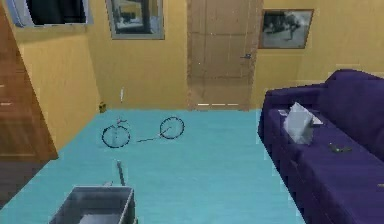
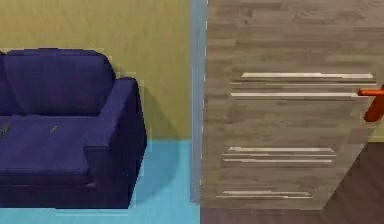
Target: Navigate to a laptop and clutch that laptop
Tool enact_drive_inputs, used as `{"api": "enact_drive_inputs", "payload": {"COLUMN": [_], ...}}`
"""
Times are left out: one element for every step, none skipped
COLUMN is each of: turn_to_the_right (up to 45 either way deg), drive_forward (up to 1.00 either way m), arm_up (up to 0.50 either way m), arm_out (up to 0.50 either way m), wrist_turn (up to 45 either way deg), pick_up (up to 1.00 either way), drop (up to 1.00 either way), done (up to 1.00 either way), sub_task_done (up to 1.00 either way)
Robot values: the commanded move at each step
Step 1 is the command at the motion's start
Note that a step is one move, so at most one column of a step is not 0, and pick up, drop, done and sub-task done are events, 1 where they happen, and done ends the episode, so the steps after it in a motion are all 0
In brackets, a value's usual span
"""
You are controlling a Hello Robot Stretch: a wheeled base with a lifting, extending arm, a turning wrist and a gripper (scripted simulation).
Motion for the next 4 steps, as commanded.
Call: {"api": "enact_drive_inputs", "payload": {"turn_to_the_right": [0.0,0.0,21.0,0.0], "drive_forward": [0.30,1.00,0.00,0.05], "arm_up": [0.00,0.00,0.00,0.00], "arm_out": [0.00,0.00,0.00,0.00], "wrist_turn": [0.0,0.0,0.0,0.0], "pick_up": [0.00,0.00,0.00,0.00], "drop": [0.00,0.00,0.00,0.00], "done": [0.00,0.00,0.00,0.00], "sub_task_done": [0.00,0.00,0.00,0.00]}}
